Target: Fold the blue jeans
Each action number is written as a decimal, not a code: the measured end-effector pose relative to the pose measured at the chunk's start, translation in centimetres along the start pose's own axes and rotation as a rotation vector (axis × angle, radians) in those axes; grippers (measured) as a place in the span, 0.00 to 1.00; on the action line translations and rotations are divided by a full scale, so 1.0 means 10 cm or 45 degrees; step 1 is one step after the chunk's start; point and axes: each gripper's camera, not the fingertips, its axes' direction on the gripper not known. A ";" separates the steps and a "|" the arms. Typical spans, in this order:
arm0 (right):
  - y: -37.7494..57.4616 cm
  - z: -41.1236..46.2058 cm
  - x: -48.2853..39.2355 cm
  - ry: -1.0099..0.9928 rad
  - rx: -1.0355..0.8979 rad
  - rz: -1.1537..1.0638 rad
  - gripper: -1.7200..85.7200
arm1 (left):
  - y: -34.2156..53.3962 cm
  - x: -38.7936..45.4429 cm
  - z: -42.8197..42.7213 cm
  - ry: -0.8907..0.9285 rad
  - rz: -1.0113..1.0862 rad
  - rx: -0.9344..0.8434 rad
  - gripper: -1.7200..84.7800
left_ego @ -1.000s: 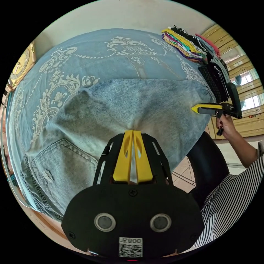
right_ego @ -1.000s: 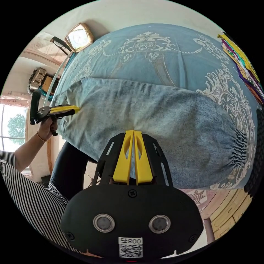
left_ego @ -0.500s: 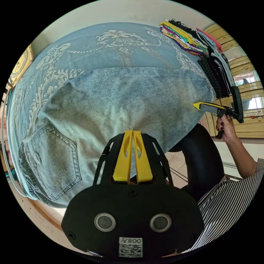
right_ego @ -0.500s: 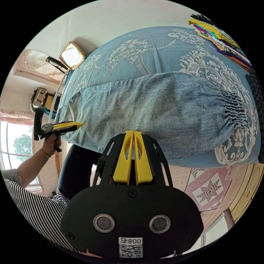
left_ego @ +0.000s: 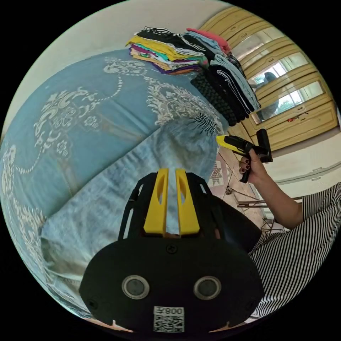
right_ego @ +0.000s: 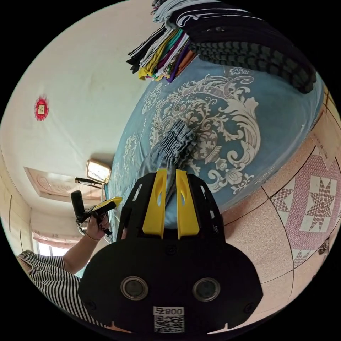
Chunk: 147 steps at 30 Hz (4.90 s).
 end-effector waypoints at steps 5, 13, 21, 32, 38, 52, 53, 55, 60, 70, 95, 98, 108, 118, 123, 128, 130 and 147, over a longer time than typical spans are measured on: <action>-0.16 -0.10 0.37 -0.057 0.035 0.087 0.12 | -0.86 0.21 0.91 0.022 0.186 -0.095 0.10; -0.37 -0.17 0.82 -0.147 0.017 0.137 0.12 | -1.74 0.38 2.18 0.023 0.358 -0.234 0.14; -0.52 -0.18 1.18 -0.277 0.018 0.181 0.09 | -1.99 0.43 3.12 0.076 0.524 -0.419 0.07; -0.66 -0.61 1.41 -0.385 0.109 0.112 0.05 | -2.38 0.75 3.36 0.047 0.606 -0.301 0.04; -0.65 -0.47 1.76 -0.399 0.095 0.239 0.05 | -2.40 0.66 3.83 0.020 0.480 -0.369 0.06; -0.58 -0.42 1.71 -0.375 0.076 0.202 0.05 | -2.71 0.47 3.55 0.261 0.357 -0.354 0.09; -0.57 -0.41 1.70 -0.372 0.075 0.203 0.05 | -2.73 0.45 3.49 0.280 0.352 -0.369 0.08; -0.55 -0.40 1.67 -0.368 0.067 0.212 0.05 | -2.77 0.46 3.36 0.285 0.348 -0.369 0.06; -0.45 -0.38 1.59 -0.417 0.069 0.239 0.05 | -2.74 0.48 2.79 0.347 0.340 -0.252 0.05; -0.08 -0.57 0.70 -0.564 0.099 -0.059 0.05 | -2.43 0.61 0.81 0.463 0.427 0.062 0.05; 1.82 0.94 -2.31 -0.473 -0.459 -0.756 0.05 | 0.04 -0.26 -3.73 0.429 0.163 0.258 0.05; 2.06 1.27 -2.56 -0.406 -0.540 -0.794 0.05 | 0.30 -0.43 -4.01 0.425 0.077 0.229 0.05; 2.86 2.35 -3.16 -0.033 -0.798 -1.004 0.06 | 0.91 -0.81 -4.58 0.271 -0.205 -0.028 0.03; 3.50 2.76 -3.59 0.167 -0.839 -1.278 0.07 | 1.74 -0.89 -5.61 0.310 -0.603 0.127 0.08; 3.70 2.77 -3.74 0.201 -0.817 -1.364 0.07 | 2.35 -0.83 -5.93 0.558 -0.898 0.380 0.12; 3.70 2.76 -3.87 0.173 -0.817 -1.297 0.06 | 2.62 -0.63 -6.16 0.771 -1.008 0.512 0.15; 3.71 2.75 -3.94 0.186 -0.812 -1.288 0.06 | 2.59 -0.62 -6.24 0.844 -1.010 0.545 0.14; 4.27 2.91 -4.31 0.497 -0.723 -1.658 0.11 | 2.82 -0.51 -7.08 0.781 -0.997 0.470 0.18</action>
